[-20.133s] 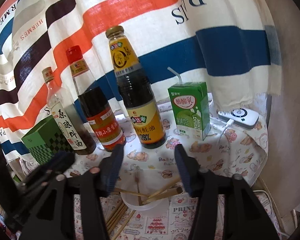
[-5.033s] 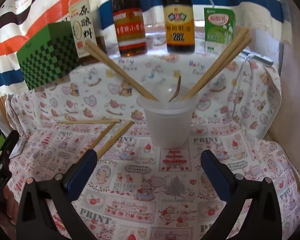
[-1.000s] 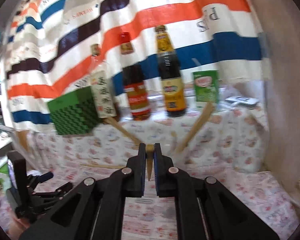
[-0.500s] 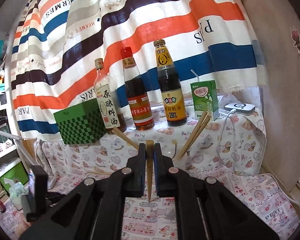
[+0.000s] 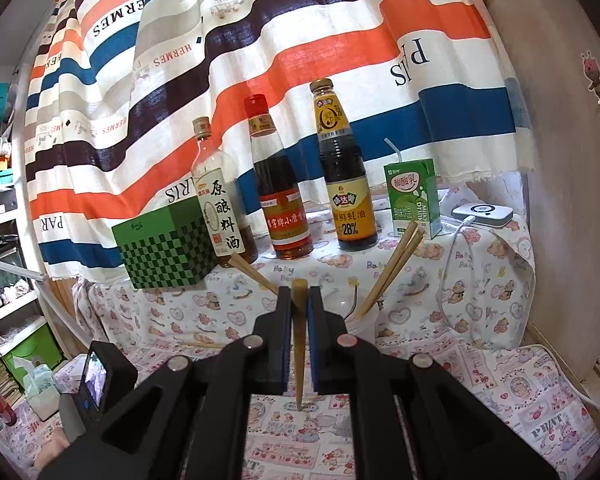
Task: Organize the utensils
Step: 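Lower the open left tool to a chopstick while the right tool holds its chopstick, then close the left tool on a wooden chopstick and lift it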
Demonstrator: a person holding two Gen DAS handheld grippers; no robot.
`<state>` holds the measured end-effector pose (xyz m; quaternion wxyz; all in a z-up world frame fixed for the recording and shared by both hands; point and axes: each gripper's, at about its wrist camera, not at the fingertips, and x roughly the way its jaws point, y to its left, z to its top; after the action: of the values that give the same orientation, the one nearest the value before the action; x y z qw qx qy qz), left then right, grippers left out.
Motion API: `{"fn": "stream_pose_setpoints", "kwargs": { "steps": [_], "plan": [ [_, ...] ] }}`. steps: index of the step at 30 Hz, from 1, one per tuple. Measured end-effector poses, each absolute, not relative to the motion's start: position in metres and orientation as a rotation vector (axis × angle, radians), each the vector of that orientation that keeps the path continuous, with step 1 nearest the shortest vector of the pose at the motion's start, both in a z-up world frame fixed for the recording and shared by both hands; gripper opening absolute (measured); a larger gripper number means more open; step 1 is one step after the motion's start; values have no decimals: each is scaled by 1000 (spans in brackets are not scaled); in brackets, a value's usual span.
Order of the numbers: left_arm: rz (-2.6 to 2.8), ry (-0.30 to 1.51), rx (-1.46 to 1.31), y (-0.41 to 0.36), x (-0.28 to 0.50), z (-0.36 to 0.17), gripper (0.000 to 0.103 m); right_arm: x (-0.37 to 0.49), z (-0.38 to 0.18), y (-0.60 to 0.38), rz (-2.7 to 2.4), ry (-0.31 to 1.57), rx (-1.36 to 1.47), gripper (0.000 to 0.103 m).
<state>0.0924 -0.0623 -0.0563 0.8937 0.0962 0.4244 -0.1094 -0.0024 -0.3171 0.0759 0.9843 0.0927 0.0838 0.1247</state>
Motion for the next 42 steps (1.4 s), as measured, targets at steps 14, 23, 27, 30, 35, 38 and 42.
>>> {"fn": "stream_pose_setpoints", "kwargs": {
  "steps": [14, 23, 27, 30, 35, 38, 42],
  "plan": [
    [-274, 844, 125, -59, 76, -48, 4, -4, 78, -325, 236, 157, 221, 7],
    [-291, 432, -107, -24, 33, 17, 4, -5, 77, -324, 235, 154, 219, 7],
    [-269, 327, -132, -18, 19, 30, 4, -5, 77, -324, 227, 146, 218, 7],
    [-243, 286, -133, -18, 14, 35, 4, -6, 77, -323, 225, 141, 216, 7],
    [-186, 275, -120, -16, 12, 41, 4, -7, 78, -324, 221, 128, 214, 7],
    [-181, 291, -100, -21, 19, 52, 4, -7, 83, -325, 219, 147, 222, 7],
    [-171, 274, -50, -31, 22, 81, 4, -4, 112, -327, 214, 137, 194, 7]
  ]
}}
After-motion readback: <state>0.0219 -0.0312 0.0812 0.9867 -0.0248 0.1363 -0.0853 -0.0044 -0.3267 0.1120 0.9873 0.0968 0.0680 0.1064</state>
